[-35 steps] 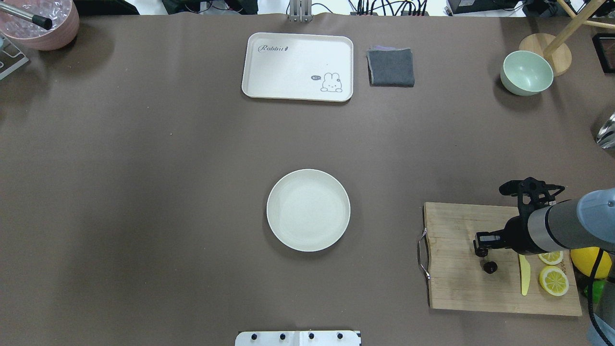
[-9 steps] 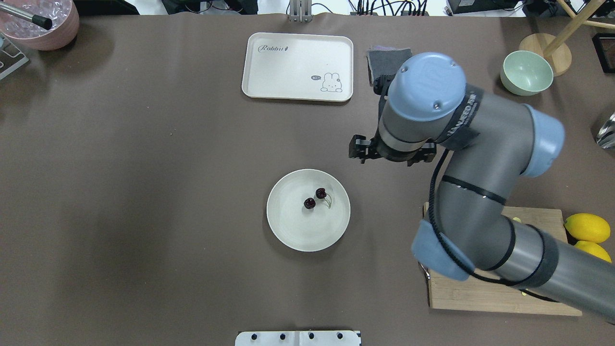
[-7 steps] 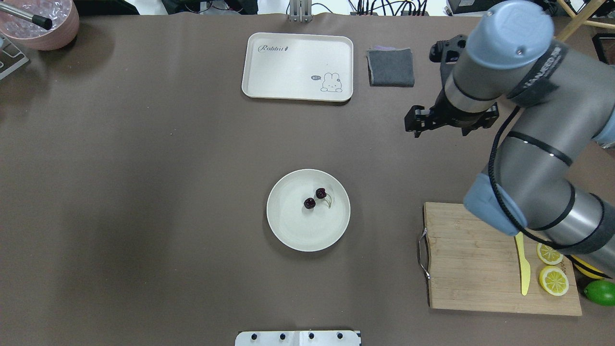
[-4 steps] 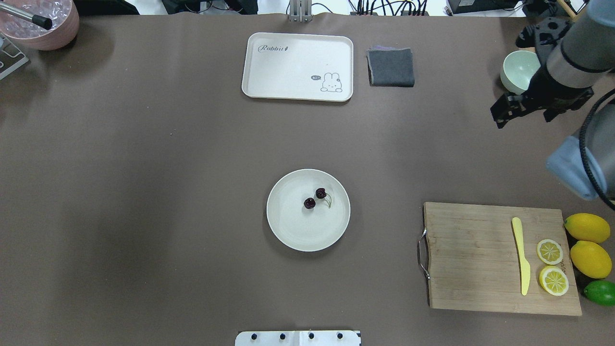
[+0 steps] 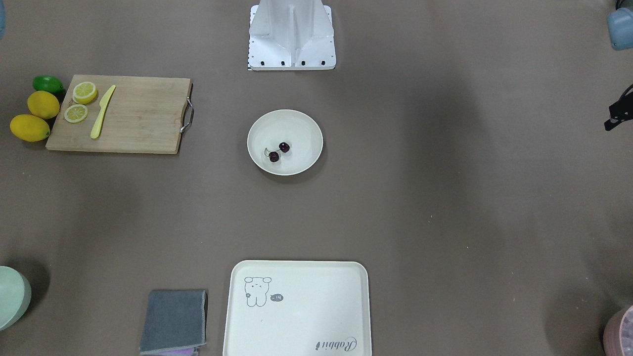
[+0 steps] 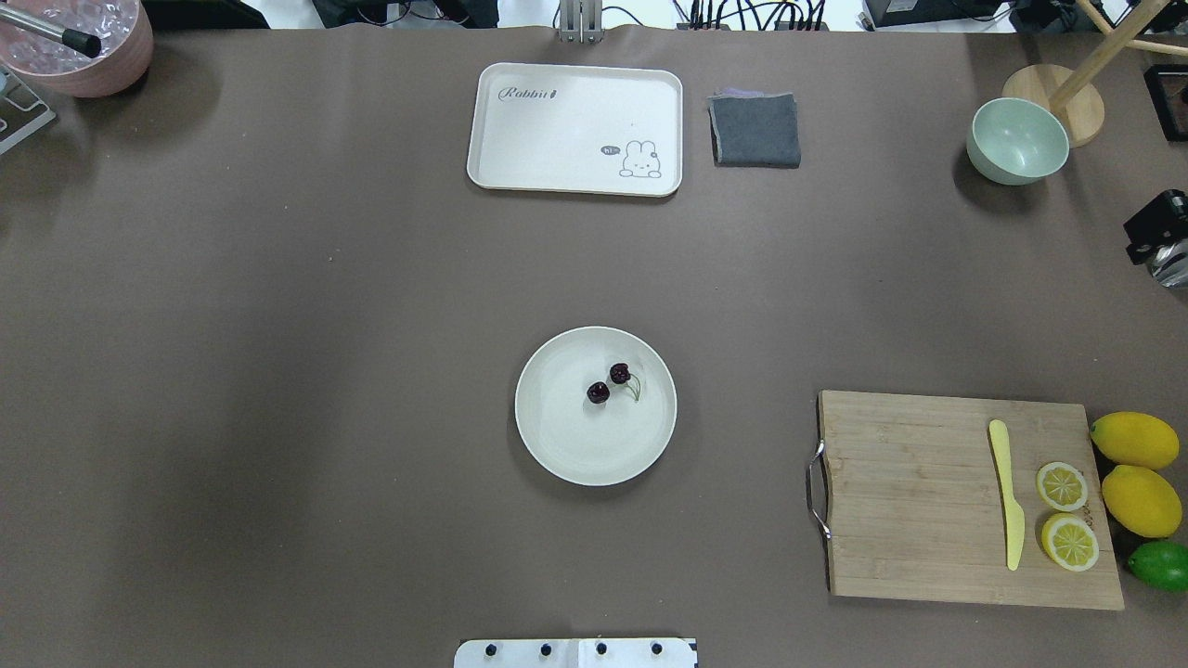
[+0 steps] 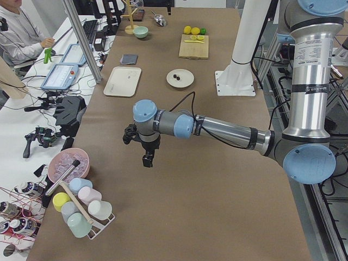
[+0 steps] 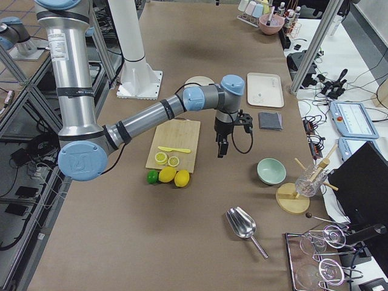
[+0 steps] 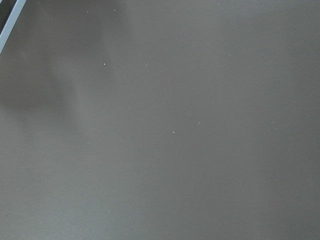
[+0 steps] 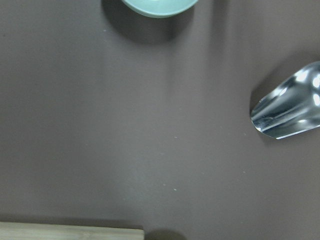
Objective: Place red cherry on plate
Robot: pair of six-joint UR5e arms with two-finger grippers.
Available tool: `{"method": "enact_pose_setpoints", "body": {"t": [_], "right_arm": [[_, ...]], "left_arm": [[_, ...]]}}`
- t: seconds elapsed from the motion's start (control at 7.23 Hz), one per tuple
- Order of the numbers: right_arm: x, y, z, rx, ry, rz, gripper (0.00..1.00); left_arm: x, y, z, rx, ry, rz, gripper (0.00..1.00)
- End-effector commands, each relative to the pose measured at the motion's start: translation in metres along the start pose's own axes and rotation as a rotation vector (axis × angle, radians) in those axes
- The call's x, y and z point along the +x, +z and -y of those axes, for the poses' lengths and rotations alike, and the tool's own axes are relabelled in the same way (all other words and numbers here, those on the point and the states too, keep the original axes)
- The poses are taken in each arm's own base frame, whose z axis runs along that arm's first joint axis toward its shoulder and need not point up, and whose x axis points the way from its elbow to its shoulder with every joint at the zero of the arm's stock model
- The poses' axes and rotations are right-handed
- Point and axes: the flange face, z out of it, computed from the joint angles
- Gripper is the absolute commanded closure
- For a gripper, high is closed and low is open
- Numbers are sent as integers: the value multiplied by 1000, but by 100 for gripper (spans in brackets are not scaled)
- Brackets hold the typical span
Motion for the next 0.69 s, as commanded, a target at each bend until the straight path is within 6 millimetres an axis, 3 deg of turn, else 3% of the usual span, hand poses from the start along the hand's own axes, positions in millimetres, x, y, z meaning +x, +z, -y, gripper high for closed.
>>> {"method": "enact_pose_setpoints", "body": {"t": [0.0,0.14,0.55], "right_arm": [[82,24,-11,-3,-3,30,0],[120,41,-15,0,-16,30,0],[179,73,-14,69,-60,77,0]], "left_arm": [[-27,-2,-14,-1,10,11,1],[-36,2,-16,-8,4,11,1],[-82,-1,-29,-22,22,11,1]]}}
